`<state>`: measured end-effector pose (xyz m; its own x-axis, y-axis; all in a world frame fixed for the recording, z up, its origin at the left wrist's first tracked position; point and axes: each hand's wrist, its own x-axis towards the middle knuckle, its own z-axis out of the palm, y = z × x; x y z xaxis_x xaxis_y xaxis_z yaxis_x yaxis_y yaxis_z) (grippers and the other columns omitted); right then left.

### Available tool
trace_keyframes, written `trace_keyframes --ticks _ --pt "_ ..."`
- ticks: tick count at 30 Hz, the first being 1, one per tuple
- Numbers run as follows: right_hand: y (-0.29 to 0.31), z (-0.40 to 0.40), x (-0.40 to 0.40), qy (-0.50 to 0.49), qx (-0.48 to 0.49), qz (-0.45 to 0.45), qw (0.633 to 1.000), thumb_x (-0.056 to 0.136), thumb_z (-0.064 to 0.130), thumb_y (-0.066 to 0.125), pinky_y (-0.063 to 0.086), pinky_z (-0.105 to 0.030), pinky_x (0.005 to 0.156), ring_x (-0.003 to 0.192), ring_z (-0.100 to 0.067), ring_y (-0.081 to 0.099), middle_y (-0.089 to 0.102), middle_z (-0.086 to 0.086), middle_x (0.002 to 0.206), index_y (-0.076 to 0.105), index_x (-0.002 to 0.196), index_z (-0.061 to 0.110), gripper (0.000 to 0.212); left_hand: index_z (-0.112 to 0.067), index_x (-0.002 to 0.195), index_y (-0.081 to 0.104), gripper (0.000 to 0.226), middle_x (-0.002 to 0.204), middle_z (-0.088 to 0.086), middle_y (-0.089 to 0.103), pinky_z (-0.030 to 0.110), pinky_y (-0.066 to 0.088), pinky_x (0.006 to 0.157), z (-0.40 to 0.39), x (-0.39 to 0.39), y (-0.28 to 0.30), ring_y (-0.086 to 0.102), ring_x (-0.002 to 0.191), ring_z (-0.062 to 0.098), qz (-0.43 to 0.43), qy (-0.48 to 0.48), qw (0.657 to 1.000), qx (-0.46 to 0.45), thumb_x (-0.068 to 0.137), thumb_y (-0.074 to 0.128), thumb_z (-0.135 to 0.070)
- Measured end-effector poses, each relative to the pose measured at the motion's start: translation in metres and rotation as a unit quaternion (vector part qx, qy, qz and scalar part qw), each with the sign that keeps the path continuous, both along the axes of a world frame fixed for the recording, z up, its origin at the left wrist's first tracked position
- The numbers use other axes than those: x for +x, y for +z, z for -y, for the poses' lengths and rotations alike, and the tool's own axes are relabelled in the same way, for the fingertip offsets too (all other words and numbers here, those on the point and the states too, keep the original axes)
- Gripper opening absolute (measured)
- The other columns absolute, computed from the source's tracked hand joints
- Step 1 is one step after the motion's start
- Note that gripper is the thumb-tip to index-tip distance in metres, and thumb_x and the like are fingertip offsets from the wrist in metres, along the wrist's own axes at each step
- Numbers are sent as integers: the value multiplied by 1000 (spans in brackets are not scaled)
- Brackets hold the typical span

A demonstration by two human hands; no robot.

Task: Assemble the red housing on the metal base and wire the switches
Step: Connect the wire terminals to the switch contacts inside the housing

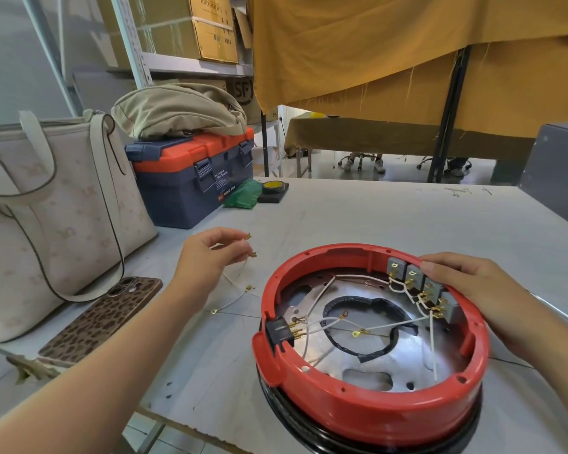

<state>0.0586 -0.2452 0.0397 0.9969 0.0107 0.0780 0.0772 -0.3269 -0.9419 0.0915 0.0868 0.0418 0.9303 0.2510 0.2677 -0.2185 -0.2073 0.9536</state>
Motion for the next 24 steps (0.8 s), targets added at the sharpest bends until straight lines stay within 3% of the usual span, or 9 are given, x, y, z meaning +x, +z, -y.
trace_keyframes --ticks 6,10,12,17,24 --pt "-1 2 1 5 0 -2 1000 89 25 59 52 -30 80 85 -21 69 74 0 89 74 92 23 15 -7 81 70 3 71 8 69 21 57 61 9 -4 24 68 61 12 -20 -9 999 37 83 67 -6" --pt "0 1 2 -7 -4 7 1000 88 24 60 48 -25 67 79 -33 64 70 -15 93 74 88 21 14 -2 85 69 4 64 7 66 18 53 53 23 -9 41 64 53 10 -45 -40 998 11 83 67 -5" --pt "0 -1 1 -15 -3 18 1000 88 20 61 48 -26 63 73 -29 63 69 -18 91 74 85 20 13 -3 86 69 4 62 6 66 17 52 52 33 -12 48 64 53 11 -53 -63 997 8 82 68 -4" --pt "-2 -5 2 -62 -50 52 996 86 22 63 45 -21 63 73 -12 64 72 3 79 74 82 23 11 -2 85 69 5 57 4 66 18 52 51 64 -21 56 61 49 10 -56 -136 988 53 81 68 -2" --pt "-2 -5 2 -91 -116 72 986 83 23 63 39 -10 54 71 -5 60 68 8 74 67 80 21 6 -2 81 68 3 55 4 64 18 50 50 111 -22 48 60 49 11 -91 -215 967 101 82 66 0"
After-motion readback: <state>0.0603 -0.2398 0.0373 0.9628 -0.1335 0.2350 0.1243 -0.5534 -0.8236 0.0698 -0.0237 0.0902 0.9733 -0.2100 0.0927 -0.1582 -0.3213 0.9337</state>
